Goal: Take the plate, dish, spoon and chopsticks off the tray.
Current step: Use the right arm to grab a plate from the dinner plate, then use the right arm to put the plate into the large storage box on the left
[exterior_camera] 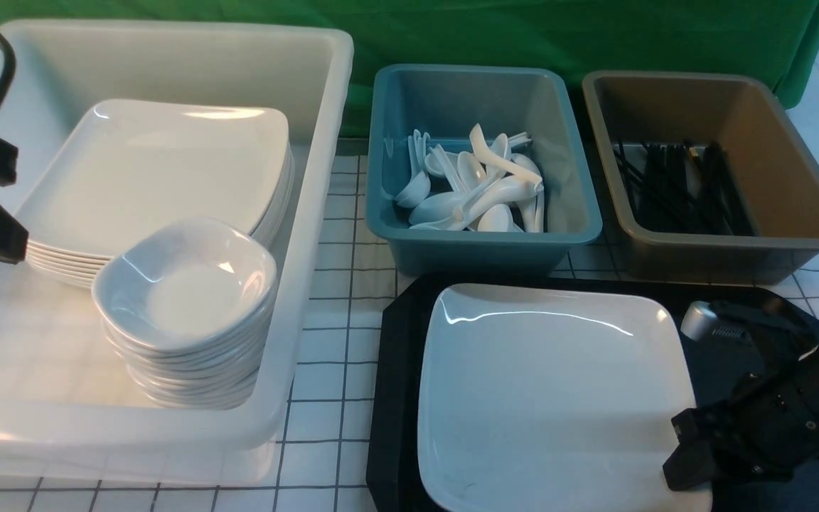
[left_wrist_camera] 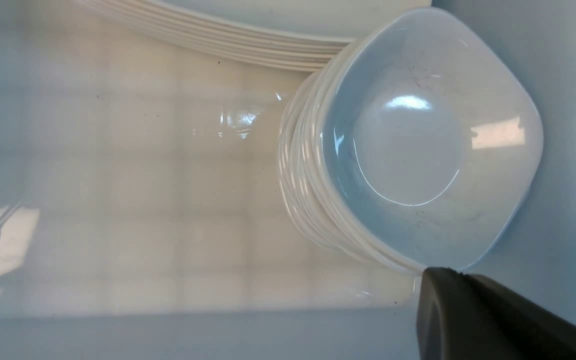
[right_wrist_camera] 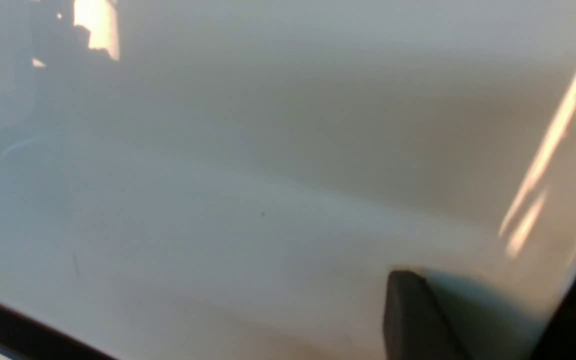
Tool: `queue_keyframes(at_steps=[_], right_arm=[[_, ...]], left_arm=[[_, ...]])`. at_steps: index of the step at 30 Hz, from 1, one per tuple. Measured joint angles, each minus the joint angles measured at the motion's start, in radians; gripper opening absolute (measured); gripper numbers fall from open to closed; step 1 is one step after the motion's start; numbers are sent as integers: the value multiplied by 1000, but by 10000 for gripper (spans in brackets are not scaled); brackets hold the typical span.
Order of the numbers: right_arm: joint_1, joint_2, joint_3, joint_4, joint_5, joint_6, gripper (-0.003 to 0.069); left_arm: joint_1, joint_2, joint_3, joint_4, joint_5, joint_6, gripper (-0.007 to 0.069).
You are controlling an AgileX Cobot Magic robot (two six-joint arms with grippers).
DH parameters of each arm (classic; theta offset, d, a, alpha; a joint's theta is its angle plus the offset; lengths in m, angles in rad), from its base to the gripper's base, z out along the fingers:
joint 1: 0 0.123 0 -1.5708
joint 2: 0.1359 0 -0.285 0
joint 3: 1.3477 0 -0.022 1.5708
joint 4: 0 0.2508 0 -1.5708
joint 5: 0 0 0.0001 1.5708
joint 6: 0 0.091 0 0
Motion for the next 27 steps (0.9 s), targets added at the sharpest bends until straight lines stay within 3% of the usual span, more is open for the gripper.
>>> queue_keyframes(at_steps=[1, 3, 8, 18, 27], right_arm=[[6, 5, 0, 21, -10, 5, 237], [7, 5, 0, 34, -17, 4, 211], [5, -49, 2, 0, 0, 6, 195], [-57, -395, 2, -28, 107, 56, 67], [-141, -592, -110, -149, 279, 103, 67]], left_arm=[[0, 0, 0, 0, 1, 0, 20], [0, 0, 0, 1, 1, 0, 20], [0, 0, 0, 6, 2, 3, 20], [0, 0, 0, 9, 2, 4, 20], [0, 0, 0, 9, 2, 4, 20]])
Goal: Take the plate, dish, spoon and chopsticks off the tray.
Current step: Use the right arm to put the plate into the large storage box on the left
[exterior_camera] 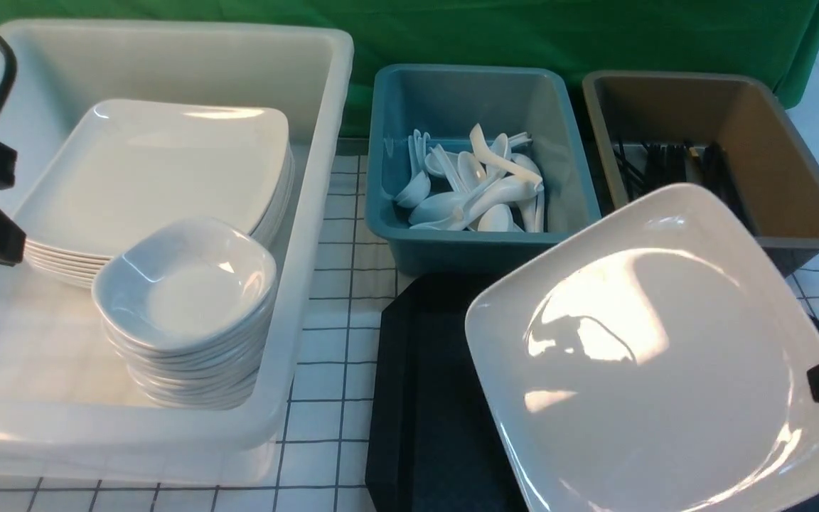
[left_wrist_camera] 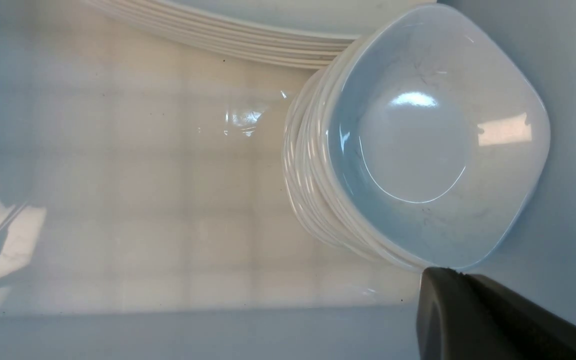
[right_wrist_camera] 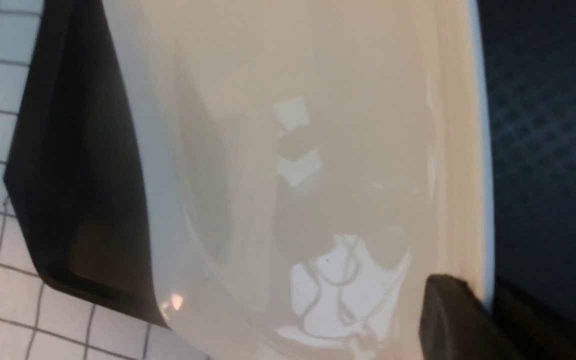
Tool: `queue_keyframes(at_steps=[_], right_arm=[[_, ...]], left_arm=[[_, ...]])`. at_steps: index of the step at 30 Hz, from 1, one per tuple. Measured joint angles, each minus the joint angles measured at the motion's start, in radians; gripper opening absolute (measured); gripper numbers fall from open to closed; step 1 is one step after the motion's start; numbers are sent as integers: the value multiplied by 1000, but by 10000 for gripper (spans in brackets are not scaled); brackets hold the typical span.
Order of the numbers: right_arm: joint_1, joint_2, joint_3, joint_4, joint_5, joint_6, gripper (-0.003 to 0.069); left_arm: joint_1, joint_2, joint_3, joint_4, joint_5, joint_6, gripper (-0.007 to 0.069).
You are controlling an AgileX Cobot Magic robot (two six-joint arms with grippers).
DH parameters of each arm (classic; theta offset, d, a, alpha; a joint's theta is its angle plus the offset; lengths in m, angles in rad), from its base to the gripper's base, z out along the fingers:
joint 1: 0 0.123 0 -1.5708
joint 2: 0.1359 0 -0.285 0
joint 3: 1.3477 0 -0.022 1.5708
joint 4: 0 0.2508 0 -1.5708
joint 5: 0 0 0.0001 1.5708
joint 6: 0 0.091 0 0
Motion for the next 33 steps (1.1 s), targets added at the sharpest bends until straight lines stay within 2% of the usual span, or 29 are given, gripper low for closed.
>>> queue_keyframes(at_steps=[8, 11, 12, 13, 14, 16, 17, 20, 21, 22, 24, 27, 28, 29, 33], right_arm=[[-1, -21, -206, 11, 98, 49, 67], [-1, -10, -362, 118, 104, 54, 69], [-1, -10, -362, 118, 104, 54, 69], [12, 16, -442, 204, 106, 40, 69], [18, 27, -457, 220, 106, 37, 69], [81, 84, -535, 290, 102, 30, 69], [97, 90, -547, 294, 101, 30, 69], [256, 234, -643, 307, 49, 33, 69], [265, 243, -649, 306, 44, 35, 69], [326, 306, -685, 306, 8, 39, 69], [398, 394, -744, 302, -65, 61, 69], [501, 559, -860, 283, -179, 109, 69], [505, 569, -879, 283, -184, 111, 69], [541, 654, -959, 277, -221, 135, 69], [589, 837, -1155, 267, -267, 217, 69]], left_arm=[[0, 0, 0, 27, 10, 39, 20], [0, 0, 0, 106, -14, 23, 20], [0, 0, 0, 111, -16, 23, 20], [0, 0, -1, 142, -39, -2, 20], [0, 0, -4, 154, -50, -15, 20], [0, 0, -26, 170, -62, -40, 20], [0, 0, -30, 170, -62, -44, 20], [0, -23, -91, 177, -67, -86, 20], [0, -25, -94, 179, -67, -88, 20], [0, -45, -115, 202, -72, -105, 20], [0, -84, -134, 275, -78, -152, 20], [0, -153, -139, 453, -67, -282, 20], [0, -163, -139, 476, -63, -300, 20], [0, -199, -139, 560, -41, -356, 20], [0, -272, -139, 645, -8, -413, 20]])
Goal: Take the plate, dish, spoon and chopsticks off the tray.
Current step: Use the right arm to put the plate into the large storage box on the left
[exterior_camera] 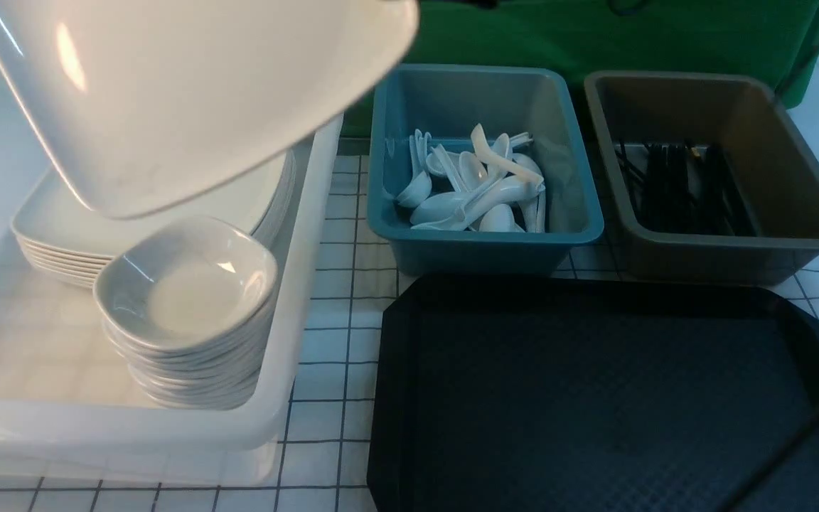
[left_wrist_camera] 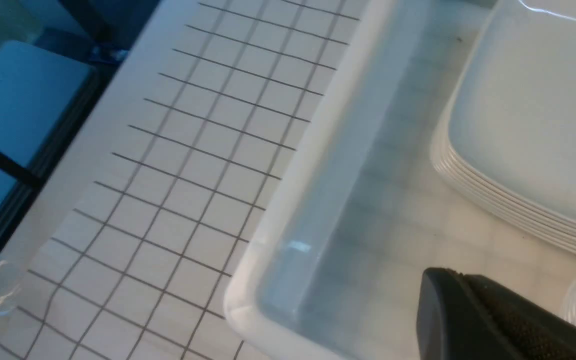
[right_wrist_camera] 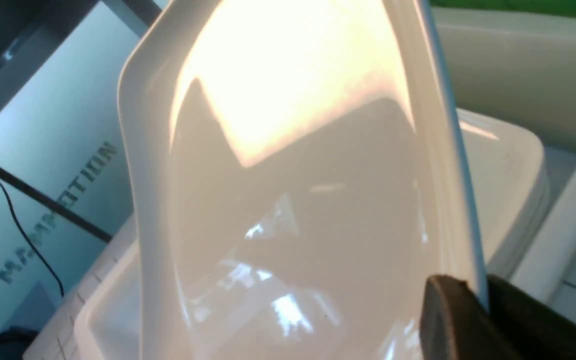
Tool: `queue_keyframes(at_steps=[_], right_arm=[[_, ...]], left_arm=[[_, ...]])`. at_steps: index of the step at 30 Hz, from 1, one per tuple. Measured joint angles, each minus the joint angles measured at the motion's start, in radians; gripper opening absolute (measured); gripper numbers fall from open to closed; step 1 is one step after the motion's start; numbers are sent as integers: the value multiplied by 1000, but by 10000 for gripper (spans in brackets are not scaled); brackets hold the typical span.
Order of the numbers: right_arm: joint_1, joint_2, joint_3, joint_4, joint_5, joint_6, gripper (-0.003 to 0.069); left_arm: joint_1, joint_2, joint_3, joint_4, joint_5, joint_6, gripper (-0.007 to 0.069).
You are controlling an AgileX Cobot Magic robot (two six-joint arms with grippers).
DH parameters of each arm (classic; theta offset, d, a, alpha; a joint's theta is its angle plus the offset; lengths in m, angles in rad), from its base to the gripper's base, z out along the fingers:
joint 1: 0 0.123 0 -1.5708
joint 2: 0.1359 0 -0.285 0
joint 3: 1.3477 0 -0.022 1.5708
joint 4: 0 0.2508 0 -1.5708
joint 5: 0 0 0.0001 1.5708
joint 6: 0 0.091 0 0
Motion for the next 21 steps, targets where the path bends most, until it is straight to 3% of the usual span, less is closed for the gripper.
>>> queue_keyframes(at_steps=[6, 10, 12, 19, 21], right_arm=[[15, 228, -251, -25, -67, 266, 69], [28, 319, -281, -37, -143, 435, 69], [42, 346, -281, -57, -175, 462, 69], [116, 386, -281, -205, -240, 606, 69], [136, 395, -281, -314, -256, 731, 69]], left_arm=[[0, -63, 0, 9, 2, -17, 20], [0, -67, -1, 12, 3, -18, 20], [0, -66, -1, 7, 3, -18, 20], [0, -66, -1, -12, 3, -18, 20], [0, -66, -1, -24, 3, -18, 20]])
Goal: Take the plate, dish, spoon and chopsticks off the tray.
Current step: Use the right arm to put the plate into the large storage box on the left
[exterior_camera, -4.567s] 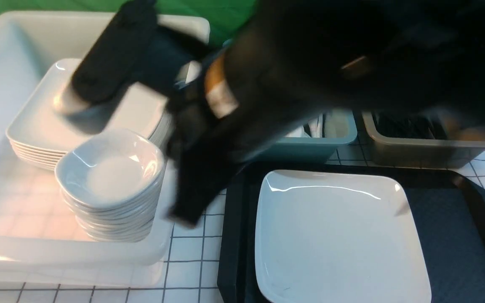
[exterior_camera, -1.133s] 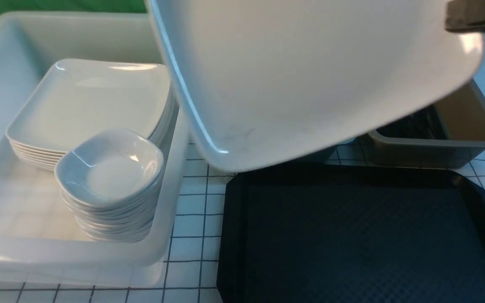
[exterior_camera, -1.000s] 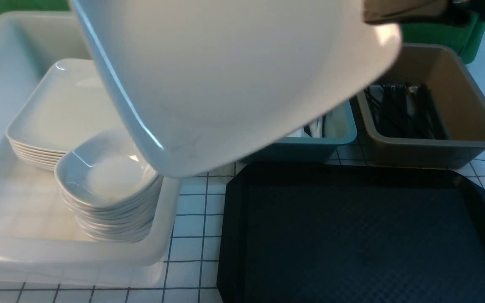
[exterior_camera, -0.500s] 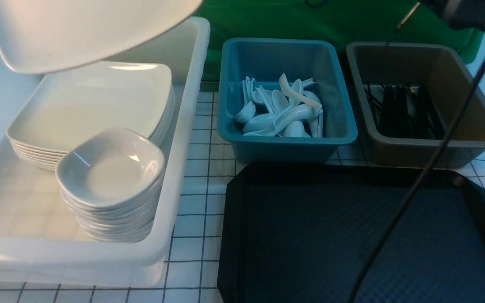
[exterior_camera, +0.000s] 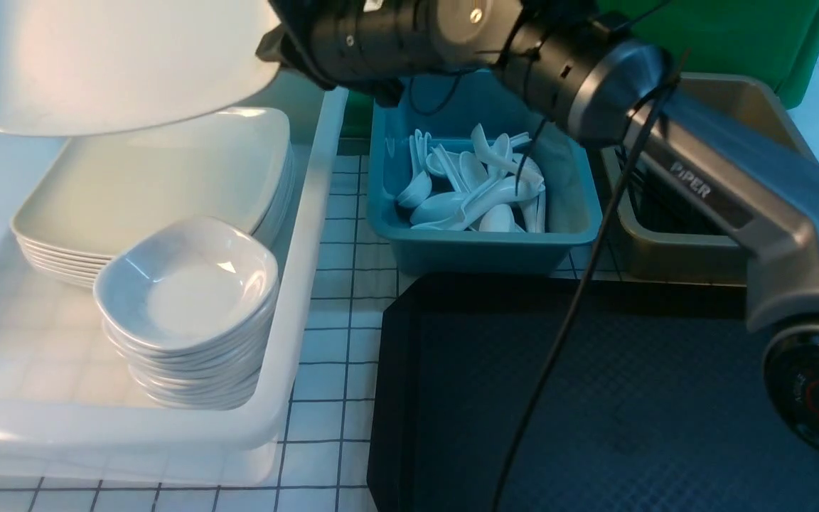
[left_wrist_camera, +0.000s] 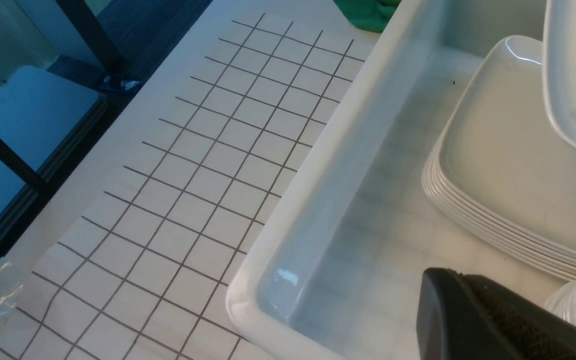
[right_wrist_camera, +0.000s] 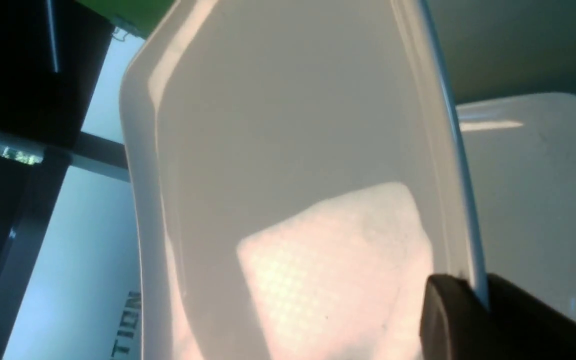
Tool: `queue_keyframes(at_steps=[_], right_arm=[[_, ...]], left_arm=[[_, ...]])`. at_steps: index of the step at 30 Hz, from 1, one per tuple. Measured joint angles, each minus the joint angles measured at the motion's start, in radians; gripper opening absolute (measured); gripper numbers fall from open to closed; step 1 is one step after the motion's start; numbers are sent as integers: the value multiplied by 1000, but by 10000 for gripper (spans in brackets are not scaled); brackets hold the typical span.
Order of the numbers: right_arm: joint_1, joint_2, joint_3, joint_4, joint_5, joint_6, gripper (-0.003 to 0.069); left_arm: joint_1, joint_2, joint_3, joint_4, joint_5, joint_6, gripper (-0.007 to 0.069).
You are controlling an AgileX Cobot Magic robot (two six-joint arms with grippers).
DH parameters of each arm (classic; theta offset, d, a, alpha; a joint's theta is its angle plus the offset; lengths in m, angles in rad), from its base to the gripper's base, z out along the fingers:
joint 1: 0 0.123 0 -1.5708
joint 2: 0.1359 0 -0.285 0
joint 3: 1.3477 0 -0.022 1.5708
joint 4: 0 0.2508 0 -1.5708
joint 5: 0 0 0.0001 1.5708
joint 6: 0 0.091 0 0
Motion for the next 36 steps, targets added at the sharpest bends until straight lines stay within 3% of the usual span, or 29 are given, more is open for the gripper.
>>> queue_keyframes(at_steps=[8, 13, 22, 25, 28, 32, 36], right_arm=[[52, 34, 0, -292, 5, 357, 69], [76, 60, 0, -351, 43, 474, 69], [101, 80, 0, -373, 54, 493, 103], [101, 79, -7, -378, 45, 499, 227], [102, 78, -7, -380, 44, 498, 274], [104, 77, -7, -379, 42, 495, 287], [104, 45, -8, -379, 38, 390, 290]], left_arm=[[0, 0, 0, -37, 2, 0, 20], [0, 0, 0, -53, 2, 0, 20], [0, 0, 0, -64, 3, 9, 20], [0, 0, 0, -64, 3, 12, 20], [0, 0, 0, -65, 3, 12, 20], [0, 0, 0, -65, 3, 12, 20], [0, 0, 0, -65, 3, 12, 20]])
